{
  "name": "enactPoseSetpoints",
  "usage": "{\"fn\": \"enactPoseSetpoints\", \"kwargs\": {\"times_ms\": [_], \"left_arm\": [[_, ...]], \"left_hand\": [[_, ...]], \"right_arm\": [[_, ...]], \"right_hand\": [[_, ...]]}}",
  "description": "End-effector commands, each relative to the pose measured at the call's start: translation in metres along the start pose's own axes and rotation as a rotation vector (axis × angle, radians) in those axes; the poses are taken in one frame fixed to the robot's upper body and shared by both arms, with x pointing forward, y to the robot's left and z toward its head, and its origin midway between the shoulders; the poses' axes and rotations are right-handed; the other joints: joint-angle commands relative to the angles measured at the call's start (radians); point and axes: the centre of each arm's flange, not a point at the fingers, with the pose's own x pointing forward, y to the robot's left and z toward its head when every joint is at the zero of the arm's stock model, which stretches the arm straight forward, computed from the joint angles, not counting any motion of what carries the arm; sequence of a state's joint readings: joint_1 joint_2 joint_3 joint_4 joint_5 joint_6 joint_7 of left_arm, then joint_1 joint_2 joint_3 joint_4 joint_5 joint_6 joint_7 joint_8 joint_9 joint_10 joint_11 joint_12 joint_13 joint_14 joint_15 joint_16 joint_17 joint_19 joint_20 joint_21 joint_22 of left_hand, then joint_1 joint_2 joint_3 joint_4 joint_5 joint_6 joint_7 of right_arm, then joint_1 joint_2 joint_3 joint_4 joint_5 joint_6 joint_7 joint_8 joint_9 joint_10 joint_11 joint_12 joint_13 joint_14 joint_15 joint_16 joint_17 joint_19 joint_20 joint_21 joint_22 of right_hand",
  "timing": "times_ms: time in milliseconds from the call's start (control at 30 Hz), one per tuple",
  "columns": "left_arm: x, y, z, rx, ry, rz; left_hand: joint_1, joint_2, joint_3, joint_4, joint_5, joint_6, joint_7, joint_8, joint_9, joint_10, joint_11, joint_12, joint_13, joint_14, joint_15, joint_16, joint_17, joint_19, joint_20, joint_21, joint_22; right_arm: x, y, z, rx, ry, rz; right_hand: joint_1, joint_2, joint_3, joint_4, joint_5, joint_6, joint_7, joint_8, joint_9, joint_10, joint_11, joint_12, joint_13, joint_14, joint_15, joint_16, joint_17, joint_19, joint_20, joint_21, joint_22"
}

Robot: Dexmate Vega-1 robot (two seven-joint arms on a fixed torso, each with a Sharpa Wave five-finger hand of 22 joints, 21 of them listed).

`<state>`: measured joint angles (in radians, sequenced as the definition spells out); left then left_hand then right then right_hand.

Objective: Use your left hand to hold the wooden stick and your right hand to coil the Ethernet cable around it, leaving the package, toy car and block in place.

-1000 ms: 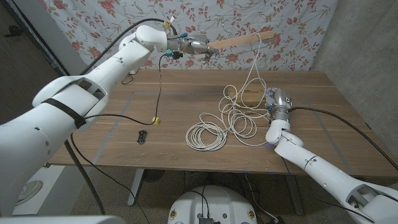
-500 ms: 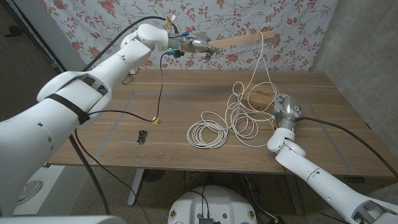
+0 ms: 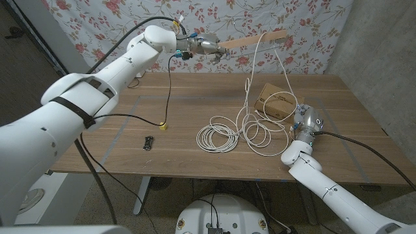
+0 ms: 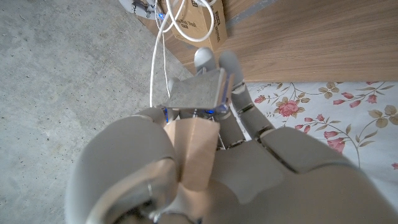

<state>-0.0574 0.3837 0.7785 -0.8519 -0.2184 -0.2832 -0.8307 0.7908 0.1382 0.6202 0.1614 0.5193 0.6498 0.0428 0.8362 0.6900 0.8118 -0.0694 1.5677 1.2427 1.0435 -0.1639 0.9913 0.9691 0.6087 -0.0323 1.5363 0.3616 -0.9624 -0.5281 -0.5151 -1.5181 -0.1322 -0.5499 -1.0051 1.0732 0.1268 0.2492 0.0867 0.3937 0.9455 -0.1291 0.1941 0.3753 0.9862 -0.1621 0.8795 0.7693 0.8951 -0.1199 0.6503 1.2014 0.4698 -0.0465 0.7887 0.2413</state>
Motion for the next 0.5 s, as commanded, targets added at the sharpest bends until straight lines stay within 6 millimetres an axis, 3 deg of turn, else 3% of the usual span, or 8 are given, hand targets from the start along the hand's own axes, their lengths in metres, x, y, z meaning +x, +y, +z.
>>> {"fn": "enactPoseSetpoints", "kwargs": {"times_ms": [33, 300, 500], "left_arm": [[0.006, 0.002, 0.0, 0.034, 0.02, 0.015], [0.01, 0.002, 0.002, 0.038, 0.021, -0.004], [0.013, -0.003, 0.002, 0.032, 0.027, -0.022]], "left_hand": [[0.004, 0.011, 0.008, -0.001, 0.005, -0.001, -0.003, 0.009, -0.002, 0.01, -0.002, 0.007, 0.002, 0.006, -0.006, 0.49, 0.26, -0.002, 0.0, 0.007, 0.003], [0.003, 0.011, 0.008, -0.001, 0.005, -0.002, -0.002, 0.01, -0.007, 0.01, -0.002, 0.007, 0.002, 0.006, -0.005, 0.492, 0.26, -0.002, 0.0, 0.007, 0.003], [0.003, 0.011, 0.008, -0.001, 0.005, 0.001, -0.006, 0.013, -0.007, 0.01, -0.001, 0.007, 0.002, 0.004, -0.006, 0.493, 0.26, -0.003, 0.0, 0.008, 0.003]], "right_arm": [[-0.021, -0.047, 0.01, 0.222, -0.061, -0.031], [-0.015, -0.098, 0.055, 0.416, -0.327, 0.025], [-0.009, -0.121, 0.075, 0.544, -0.475, 0.077]], "right_hand": [[0.022, 0.022, 0.001, 0.004, 0.008, 0.121, 0.06, 0.007, 0.004, 0.004, 0.005, -0.001, 0.002, 0.008, -0.098, -0.007, 0.004, -0.005, -0.101, 0.009, 0.001], [0.024, 0.023, -0.001, 0.006, 0.007, 0.118, 0.061, 0.007, 0.006, 0.001, 0.007, 0.0, 0.004, 0.007, -0.098, -0.009, 0.005, -0.009, -0.1, 0.013, -0.002], [0.025, 0.024, -0.002, 0.008, 0.007, 0.118, 0.061, 0.006, 0.006, 0.0, 0.009, 0.001, 0.004, 0.007, -0.097, -0.011, 0.005, -0.012, -0.1, 0.016, -0.003]]}}
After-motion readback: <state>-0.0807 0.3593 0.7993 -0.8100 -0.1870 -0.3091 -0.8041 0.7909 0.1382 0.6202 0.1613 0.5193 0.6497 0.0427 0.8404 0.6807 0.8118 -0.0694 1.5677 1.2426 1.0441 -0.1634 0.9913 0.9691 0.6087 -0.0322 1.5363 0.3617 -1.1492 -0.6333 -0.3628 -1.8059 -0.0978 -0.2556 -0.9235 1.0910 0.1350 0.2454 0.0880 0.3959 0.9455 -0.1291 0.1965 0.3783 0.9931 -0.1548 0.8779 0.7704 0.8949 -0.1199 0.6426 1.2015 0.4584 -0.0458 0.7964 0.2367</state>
